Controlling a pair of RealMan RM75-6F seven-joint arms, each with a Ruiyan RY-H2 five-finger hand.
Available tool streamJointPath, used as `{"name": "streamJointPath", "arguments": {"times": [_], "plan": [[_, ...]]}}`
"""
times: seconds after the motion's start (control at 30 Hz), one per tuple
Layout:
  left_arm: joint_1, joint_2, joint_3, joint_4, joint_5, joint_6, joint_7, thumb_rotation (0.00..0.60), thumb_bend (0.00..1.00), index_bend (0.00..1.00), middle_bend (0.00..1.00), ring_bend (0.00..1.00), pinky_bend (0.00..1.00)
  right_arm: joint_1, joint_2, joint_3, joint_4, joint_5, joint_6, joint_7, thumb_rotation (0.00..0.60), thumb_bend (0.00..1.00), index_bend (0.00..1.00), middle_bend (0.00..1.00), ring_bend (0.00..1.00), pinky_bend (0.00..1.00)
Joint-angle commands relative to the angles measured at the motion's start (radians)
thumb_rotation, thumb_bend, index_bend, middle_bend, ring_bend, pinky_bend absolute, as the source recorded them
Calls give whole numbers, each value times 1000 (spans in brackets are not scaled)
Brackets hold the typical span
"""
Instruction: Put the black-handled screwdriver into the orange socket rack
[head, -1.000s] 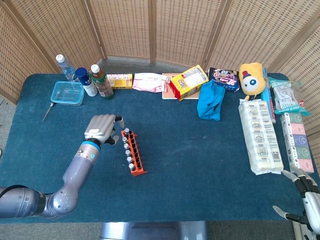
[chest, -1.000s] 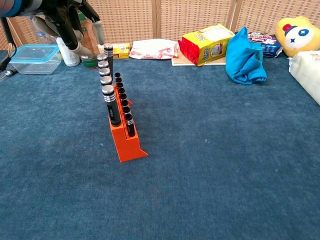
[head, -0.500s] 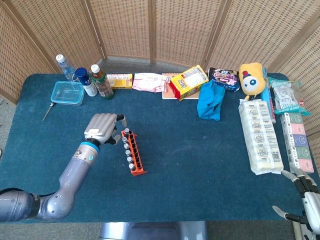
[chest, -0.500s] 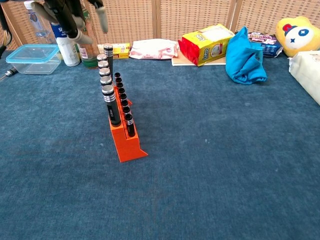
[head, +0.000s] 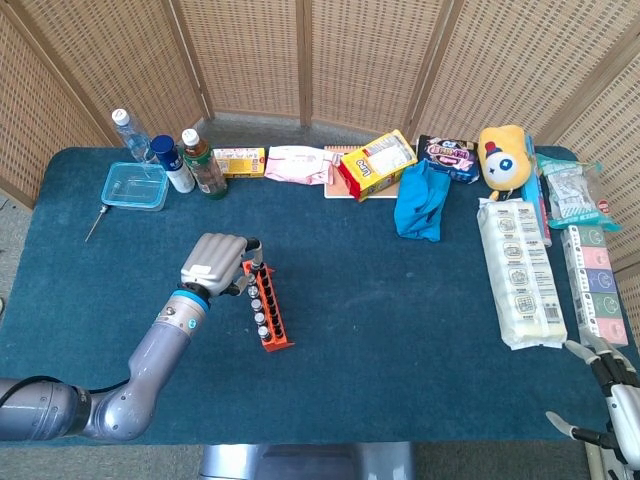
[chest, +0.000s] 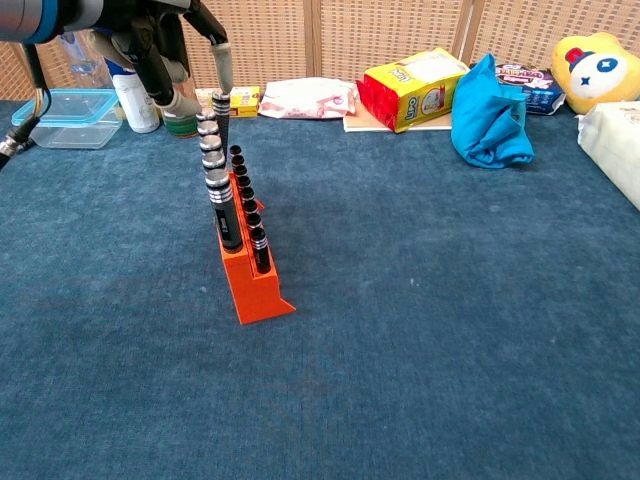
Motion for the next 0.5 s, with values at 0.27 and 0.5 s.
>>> {"name": "streamJointPath", "arguments": {"times": [0.27,0.5], "plan": [[-2,25,-3,-29,-30,18,14,600,338,403,1000,1000,1000,2,0,1,3,2,-4,4,600,0,165,61,0,0],[16,24,-20,-16,28,14,-36,600,338,399,1000,1000,1000,2,-1,-1,1,-1,-6,-1,600,0,165,61,0,0]]}}
